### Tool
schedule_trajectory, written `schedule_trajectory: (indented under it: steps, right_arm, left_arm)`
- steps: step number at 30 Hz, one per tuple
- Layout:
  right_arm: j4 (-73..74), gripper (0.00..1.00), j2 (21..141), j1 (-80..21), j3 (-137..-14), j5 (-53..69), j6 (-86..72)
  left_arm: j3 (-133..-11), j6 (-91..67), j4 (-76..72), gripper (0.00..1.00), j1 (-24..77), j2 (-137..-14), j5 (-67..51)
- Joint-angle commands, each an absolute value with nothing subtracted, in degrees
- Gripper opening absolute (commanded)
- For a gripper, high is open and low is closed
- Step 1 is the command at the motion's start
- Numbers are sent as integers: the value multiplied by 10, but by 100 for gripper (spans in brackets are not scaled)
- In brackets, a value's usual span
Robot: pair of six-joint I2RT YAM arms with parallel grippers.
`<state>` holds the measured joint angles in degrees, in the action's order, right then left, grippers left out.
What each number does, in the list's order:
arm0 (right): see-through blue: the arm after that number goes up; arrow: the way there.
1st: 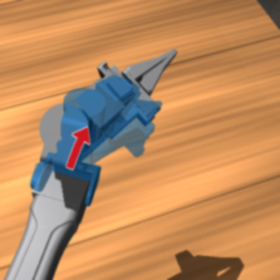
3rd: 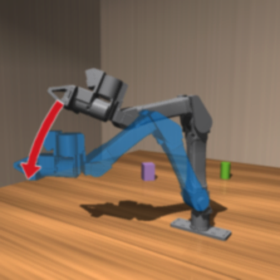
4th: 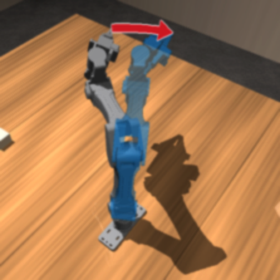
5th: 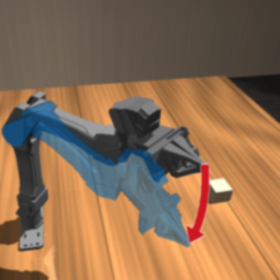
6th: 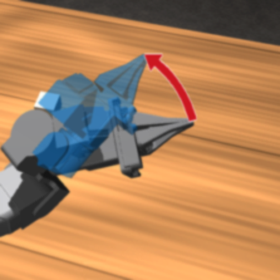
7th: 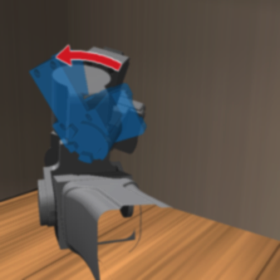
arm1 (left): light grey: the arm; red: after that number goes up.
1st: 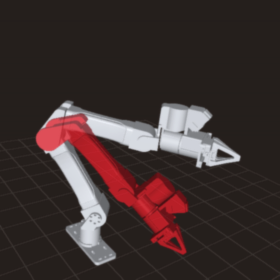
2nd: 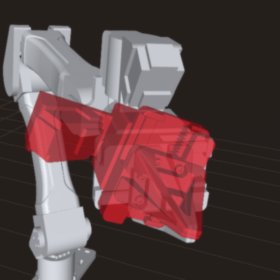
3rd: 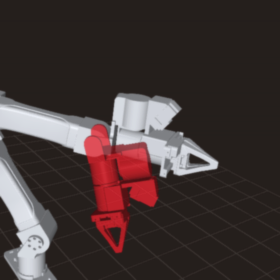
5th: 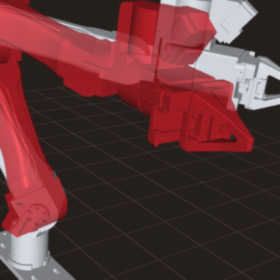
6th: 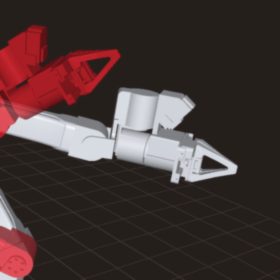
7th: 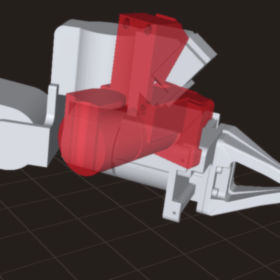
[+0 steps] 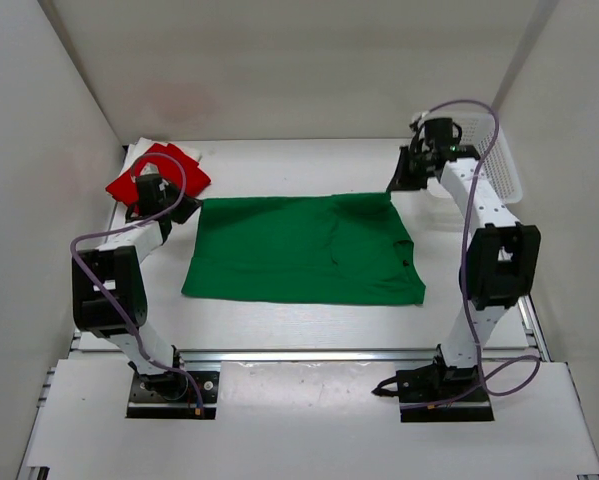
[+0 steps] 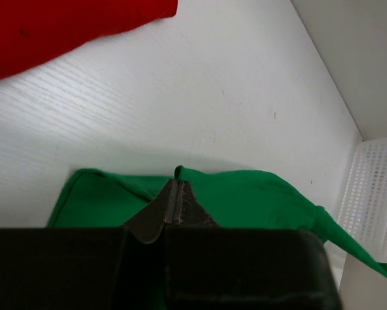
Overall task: Fold and stack the t-shirts
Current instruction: Fold the other side of the tshirt into a rectangle
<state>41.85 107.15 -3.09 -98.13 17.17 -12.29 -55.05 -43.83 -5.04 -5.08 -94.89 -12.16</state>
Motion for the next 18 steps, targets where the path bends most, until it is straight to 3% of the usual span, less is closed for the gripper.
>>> schedule_trajectory:
  steps: [1, 9, 18]
  right_arm:
    - [307, 0, 993, -32, -864, 165, -148]
    - [205, 0, 832, -14, -641, 144, -199]
    - [142, 0, 695, -5, -464, 138, -235]
  left_arm:
    - [-528, -437, -42, 0, -56, -898, -149]
    - [-454, -444, -53, 0, -101, -807, -184]
    - [-408, -429, -37, 0, -145, -797, -203]
